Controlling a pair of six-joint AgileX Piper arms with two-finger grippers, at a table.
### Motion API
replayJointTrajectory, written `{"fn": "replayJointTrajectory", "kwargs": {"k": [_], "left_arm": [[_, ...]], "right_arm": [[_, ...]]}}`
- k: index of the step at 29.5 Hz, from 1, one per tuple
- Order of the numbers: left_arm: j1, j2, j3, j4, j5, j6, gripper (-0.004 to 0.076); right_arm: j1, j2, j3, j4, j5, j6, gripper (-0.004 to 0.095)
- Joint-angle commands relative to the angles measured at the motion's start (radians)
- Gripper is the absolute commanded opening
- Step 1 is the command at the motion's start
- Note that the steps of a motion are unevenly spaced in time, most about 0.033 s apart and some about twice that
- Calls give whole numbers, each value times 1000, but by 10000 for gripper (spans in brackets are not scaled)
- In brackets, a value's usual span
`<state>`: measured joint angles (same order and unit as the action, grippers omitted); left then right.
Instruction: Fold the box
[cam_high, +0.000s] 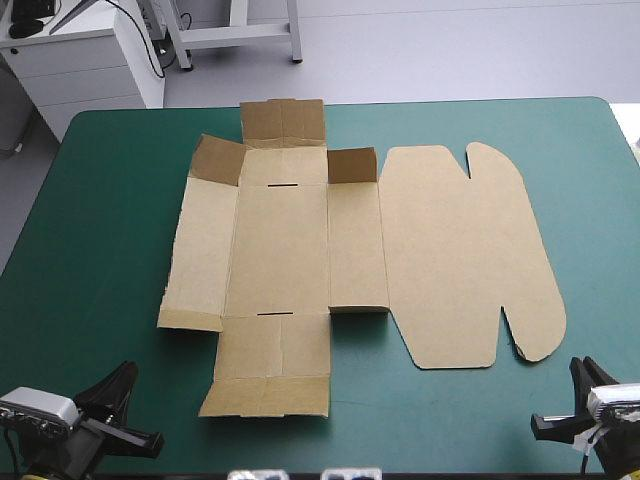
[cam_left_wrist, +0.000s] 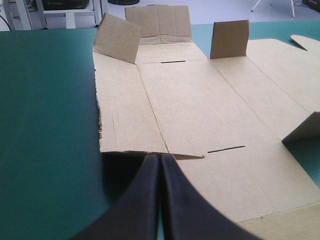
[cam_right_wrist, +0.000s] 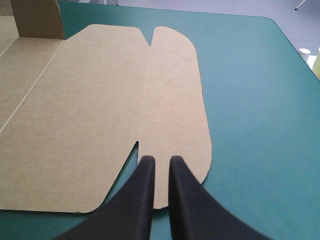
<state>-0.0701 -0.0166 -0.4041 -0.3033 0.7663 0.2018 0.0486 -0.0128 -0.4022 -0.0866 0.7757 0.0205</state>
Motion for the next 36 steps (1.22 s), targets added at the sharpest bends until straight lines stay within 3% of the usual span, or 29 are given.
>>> {"fn": "replayJointTrajectory", "kwargs": {"k": [1,13,20,33,36], "left_arm": [[2,-8,-22,-20,-70,3,-8],[2,-8,-22,-24,-72,3,-8],[2,63,-81,-23,-167,-1,-8],[2,684,-399,30,-140,15,-8],[2,815,-464,59,-58,6,-8]], "right_arm": [[-6,-23,-28,-4,-70,-3,88],[-6,-23,-28,-4,-70,-3,88],[-6,-23,-28,-4,-70,-3,88],[-6,-23,-28,-4,-70,-3,88],[-6,-23,-28,-4,-70,-3,88]]}}
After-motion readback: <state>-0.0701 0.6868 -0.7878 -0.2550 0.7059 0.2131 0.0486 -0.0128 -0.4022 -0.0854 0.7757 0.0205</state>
